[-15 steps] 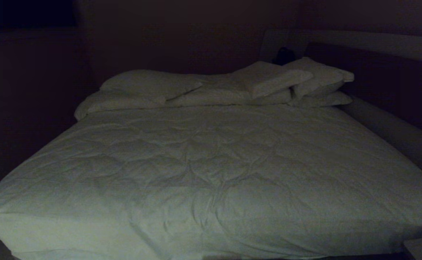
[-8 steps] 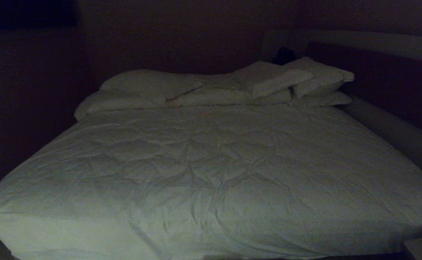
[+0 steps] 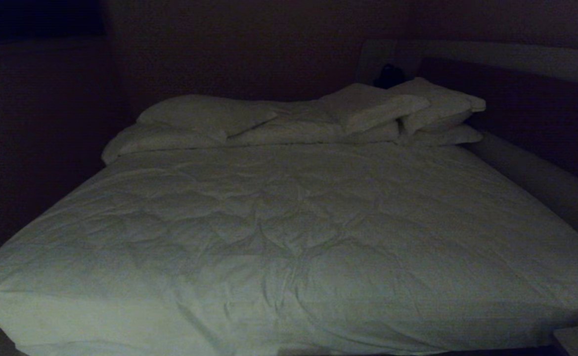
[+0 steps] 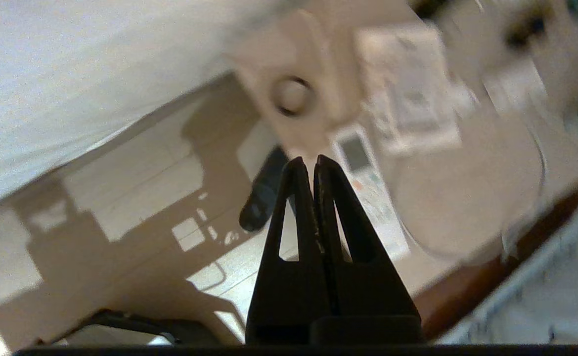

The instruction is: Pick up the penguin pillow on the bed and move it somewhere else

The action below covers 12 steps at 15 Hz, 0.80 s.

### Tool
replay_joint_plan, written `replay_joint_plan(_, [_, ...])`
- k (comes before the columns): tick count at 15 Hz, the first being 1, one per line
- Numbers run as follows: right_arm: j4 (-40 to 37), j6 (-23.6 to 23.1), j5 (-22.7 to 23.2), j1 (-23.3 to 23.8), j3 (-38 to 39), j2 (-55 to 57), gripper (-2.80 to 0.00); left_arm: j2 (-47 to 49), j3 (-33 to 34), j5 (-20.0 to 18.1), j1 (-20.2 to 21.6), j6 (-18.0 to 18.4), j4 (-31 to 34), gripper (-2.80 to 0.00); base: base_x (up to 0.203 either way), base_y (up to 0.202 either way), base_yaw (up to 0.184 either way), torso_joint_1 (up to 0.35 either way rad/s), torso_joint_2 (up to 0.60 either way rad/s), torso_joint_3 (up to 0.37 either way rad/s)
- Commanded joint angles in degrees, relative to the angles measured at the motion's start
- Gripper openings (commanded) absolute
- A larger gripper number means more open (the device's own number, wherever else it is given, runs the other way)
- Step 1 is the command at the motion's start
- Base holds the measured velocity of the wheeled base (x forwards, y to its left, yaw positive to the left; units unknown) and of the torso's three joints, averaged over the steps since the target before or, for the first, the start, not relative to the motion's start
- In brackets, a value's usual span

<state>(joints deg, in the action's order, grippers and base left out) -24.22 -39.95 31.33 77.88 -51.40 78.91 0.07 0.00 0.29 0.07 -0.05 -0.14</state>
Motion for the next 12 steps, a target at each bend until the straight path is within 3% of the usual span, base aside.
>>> replay_joint_plan(1, [-0.46, 0.56, -0.55, -5.93, 2.56, -8.09, -2.8, 0.01, 0.0, -0.02, 0.01, -0.04, -0.04, -2.8, 0.0, 0.0, 0.0, 0.0, 0.0, 0.0])
replay_joint_plan(9, [-1.68, 1.36, -0.47, -27.62, 10.26, -35.62, -2.8, 0.01, 0.0, 0.06, 0.01, -0.04, -0.04, -2.8, 0.0, 0.0, 0.0, 0.0, 0.0, 0.0])
replay_joint_plan(12, [-2.05, 1.9, 1.16, -31.54, 9.96, -47.35, -2.8, 0.01, 0.0, -0.02, 0.01, -0.04, -0.04, -2.8, 0.0, 0.0, 0.0, 0.0, 0.0, 0.0])
